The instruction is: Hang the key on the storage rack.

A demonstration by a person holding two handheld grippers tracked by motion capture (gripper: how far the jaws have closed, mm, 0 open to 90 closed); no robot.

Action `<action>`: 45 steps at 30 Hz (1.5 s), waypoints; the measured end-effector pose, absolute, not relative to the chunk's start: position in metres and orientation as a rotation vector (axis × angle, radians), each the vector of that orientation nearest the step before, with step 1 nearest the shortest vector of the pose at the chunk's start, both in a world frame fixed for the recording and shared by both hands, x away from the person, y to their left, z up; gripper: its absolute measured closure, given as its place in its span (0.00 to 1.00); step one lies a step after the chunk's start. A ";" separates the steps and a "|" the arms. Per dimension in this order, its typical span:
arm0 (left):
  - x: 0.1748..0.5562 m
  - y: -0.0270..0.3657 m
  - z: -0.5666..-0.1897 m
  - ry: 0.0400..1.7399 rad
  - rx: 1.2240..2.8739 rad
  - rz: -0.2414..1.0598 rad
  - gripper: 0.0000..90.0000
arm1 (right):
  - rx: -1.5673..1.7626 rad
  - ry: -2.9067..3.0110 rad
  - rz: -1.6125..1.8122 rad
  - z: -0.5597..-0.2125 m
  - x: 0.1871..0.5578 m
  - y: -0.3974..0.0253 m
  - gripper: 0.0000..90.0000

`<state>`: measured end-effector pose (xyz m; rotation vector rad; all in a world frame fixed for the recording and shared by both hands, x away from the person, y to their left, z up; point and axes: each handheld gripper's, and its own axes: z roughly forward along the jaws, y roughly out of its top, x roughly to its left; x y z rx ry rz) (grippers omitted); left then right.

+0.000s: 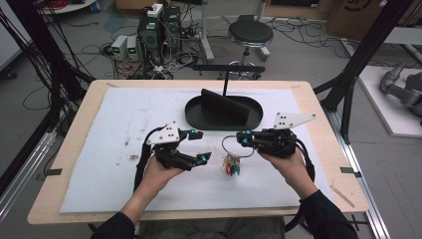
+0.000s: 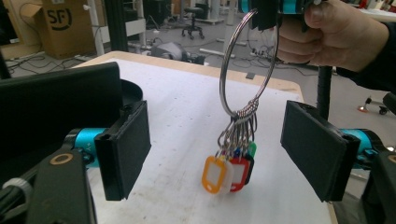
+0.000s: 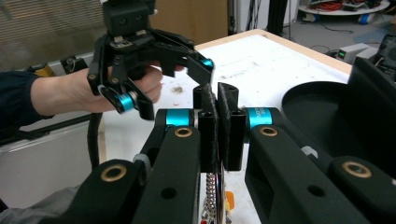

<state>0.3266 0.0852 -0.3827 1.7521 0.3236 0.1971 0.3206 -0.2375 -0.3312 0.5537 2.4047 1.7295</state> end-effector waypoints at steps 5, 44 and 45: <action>0.329 0.075 -0.384 0.304 1.746 0.196 0.33 | 0.535 2.418 1.730 -0.331 0.320 -0.233 0.98; 0.330 0.060 -0.382 0.207 1.736 0.216 0.95 | 0.487 2.469 1.740 -0.332 0.322 -0.225 0.97; 0.330 0.060 -0.382 0.206 1.735 0.218 0.96 | 0.485 2.470 1.740 -0.332 0.322 -0.225 0.97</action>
